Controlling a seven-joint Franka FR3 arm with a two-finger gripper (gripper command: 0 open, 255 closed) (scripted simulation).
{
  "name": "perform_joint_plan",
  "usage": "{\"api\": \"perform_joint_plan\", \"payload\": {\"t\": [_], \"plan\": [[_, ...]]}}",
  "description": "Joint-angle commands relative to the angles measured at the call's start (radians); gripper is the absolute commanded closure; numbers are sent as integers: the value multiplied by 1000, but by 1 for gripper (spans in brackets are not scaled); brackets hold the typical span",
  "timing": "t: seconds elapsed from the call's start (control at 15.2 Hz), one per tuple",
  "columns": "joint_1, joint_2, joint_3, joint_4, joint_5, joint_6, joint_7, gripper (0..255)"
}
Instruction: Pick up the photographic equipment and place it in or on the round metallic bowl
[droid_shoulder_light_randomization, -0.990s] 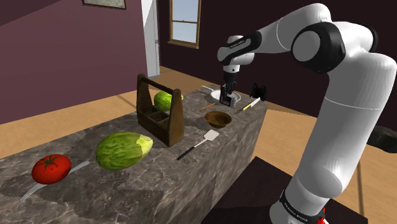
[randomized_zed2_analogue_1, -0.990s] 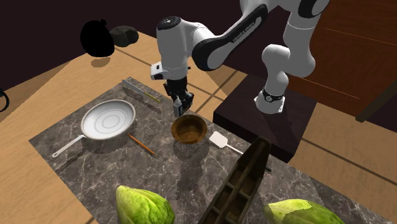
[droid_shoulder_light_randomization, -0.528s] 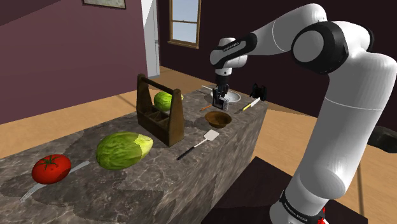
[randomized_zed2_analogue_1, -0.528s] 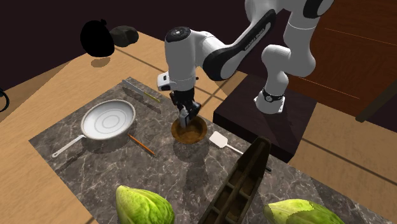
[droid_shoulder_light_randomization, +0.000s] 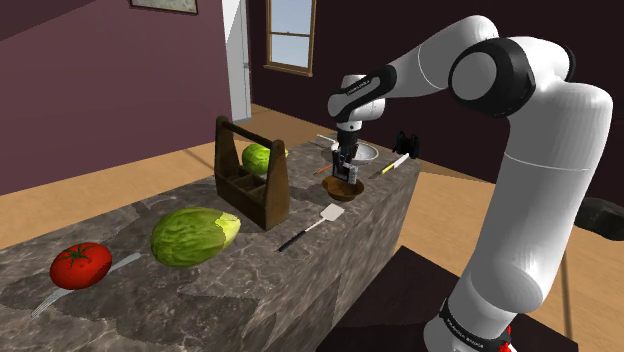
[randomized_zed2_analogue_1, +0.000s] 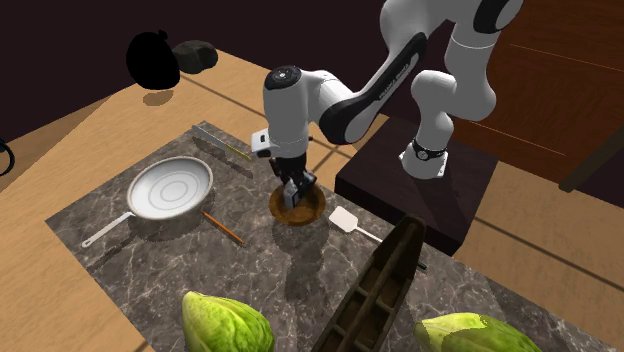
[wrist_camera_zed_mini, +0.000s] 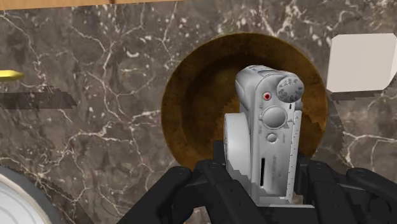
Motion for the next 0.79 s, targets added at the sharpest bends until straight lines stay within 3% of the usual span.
{"api": "perform_joint_plan", "payload": {"t": [0.0,0.66,0.73], "plan": [[-2,12,1,-11,6,23,-5,255],[-3,27,2,-25,13,51,-10,255],[-3,27,2,-25,13,51,-10,0]]}}
